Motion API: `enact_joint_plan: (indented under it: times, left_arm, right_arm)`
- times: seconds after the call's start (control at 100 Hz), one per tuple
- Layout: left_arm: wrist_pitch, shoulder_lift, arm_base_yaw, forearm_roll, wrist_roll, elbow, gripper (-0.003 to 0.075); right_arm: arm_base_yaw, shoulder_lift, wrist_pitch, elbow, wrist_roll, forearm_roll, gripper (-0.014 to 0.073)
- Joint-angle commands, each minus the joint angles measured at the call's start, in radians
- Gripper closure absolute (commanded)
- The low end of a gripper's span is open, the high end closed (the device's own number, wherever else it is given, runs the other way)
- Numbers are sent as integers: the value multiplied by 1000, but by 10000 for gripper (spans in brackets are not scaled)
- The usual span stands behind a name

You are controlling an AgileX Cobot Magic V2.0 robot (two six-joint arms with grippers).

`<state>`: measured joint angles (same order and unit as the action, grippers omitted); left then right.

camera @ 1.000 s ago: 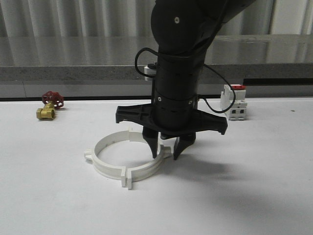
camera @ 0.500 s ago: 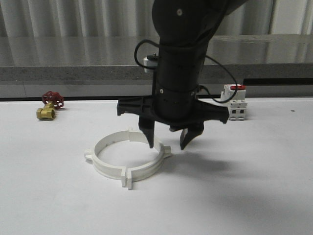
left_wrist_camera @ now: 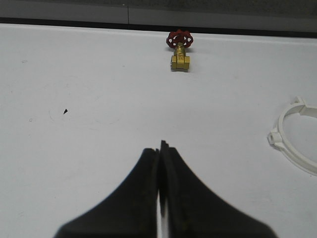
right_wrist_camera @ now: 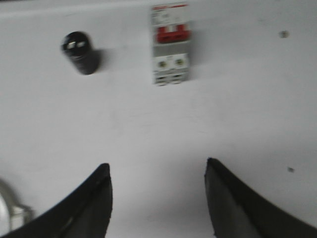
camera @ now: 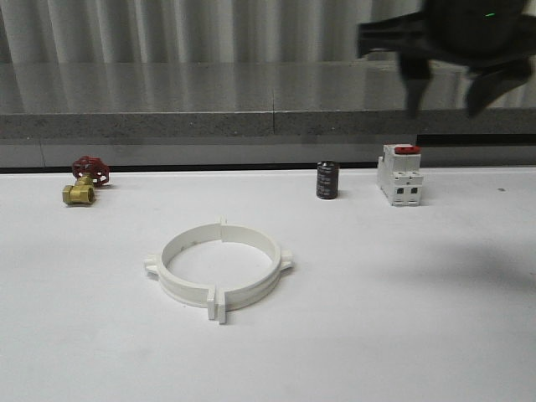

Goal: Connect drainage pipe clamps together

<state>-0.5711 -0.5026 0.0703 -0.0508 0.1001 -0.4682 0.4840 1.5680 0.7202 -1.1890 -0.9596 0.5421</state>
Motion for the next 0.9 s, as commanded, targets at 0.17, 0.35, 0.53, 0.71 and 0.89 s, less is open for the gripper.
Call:
enact_joint_plan:
  times: [0.17,0.35,0.53,0.71,0.89]
  left_arm:
    - [69,-2,-3,7,3,-27,741]
    - [69,-2,-3,7,3,-27,741]
    - [69,-2,-3,7,3,-27,741]
    - [69,-2,-3,7,3,-27,741]
    - [69,-2,-3,7,3,-27,741]
  right_arm:
    - [-211,-331,-8,199,87,48,171]
    - [-249,-519,-4,344,137,48,247]
    - [-249,-688,-2,483,138,44,477]
    - [-249,-827,-21,565,147,48,655]
    - [-249,-889,-28,576,152,48,658]
